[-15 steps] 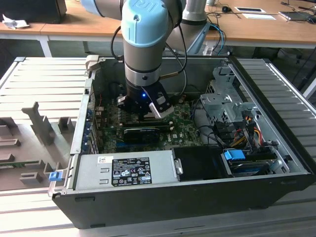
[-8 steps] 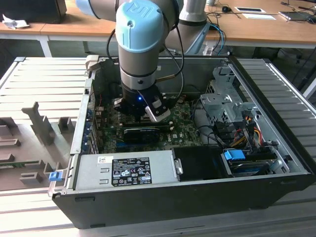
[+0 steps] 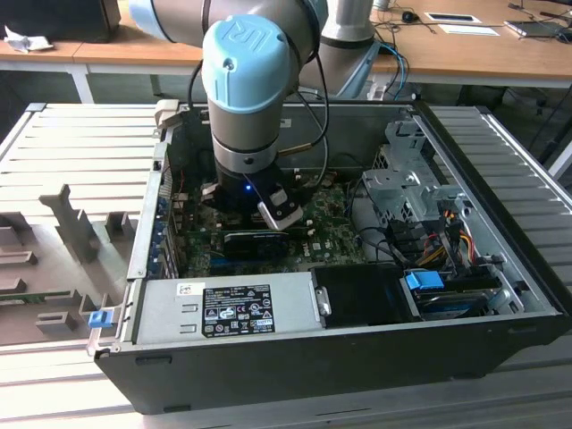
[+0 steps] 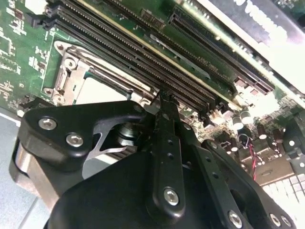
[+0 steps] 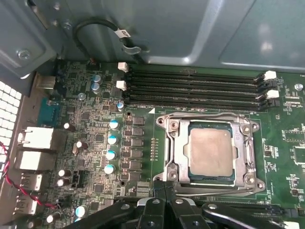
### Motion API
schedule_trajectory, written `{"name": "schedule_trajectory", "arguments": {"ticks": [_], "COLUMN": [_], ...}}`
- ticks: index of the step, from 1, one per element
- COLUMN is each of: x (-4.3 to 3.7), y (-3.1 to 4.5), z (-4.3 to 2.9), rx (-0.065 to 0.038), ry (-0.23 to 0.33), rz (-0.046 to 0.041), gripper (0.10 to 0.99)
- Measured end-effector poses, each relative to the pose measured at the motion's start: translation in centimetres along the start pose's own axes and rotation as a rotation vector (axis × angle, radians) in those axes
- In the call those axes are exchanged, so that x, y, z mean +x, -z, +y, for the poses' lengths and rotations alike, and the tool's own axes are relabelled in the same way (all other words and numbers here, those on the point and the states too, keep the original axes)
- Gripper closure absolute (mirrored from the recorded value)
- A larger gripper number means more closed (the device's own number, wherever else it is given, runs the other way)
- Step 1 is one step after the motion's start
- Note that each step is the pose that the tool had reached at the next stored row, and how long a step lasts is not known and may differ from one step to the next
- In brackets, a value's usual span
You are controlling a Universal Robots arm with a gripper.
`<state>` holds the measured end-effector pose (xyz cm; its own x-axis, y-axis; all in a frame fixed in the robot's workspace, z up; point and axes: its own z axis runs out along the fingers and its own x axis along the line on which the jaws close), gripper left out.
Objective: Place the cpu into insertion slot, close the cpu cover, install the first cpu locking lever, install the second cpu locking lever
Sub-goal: 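Install the second cpu locking lever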
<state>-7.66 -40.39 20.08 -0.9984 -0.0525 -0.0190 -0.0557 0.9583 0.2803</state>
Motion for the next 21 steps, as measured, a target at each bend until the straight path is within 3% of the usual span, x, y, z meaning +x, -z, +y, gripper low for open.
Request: {"name": "schedule_trajectory", "arguments": {"ticks": [2,4,5,10,12,15,17,19,21], "x": [0.0,0.01,0.03,0.18,0.17,0.16,0.14,0.13,0.13], "y": [-0.13,-0.28,-0.46,-0.65,0.42,0.98,2.01,2.6,2.68], "z": [-0.04,-0.08,-0.12,-0.18,0.13,0.3,0.6,0.77,0.8], "rx": [-0.01,-0.035,-0.04,-0.042,-0.042,-0.042,-0.042,-0.042,-0.042], "ry": [0.0,0.0,0.001,0.002,0.002,0.002,0.002,0.002,0.002], "rz": [-0.0005,-0.002,-0.0024,-0.0017,-0.0018,-0.0019,-0.0018,-0.0018,-0.0018], "gripper": [0.98,0.98,0.98,0.98,0.98,0.98,0.98,0.98,0.98]}}
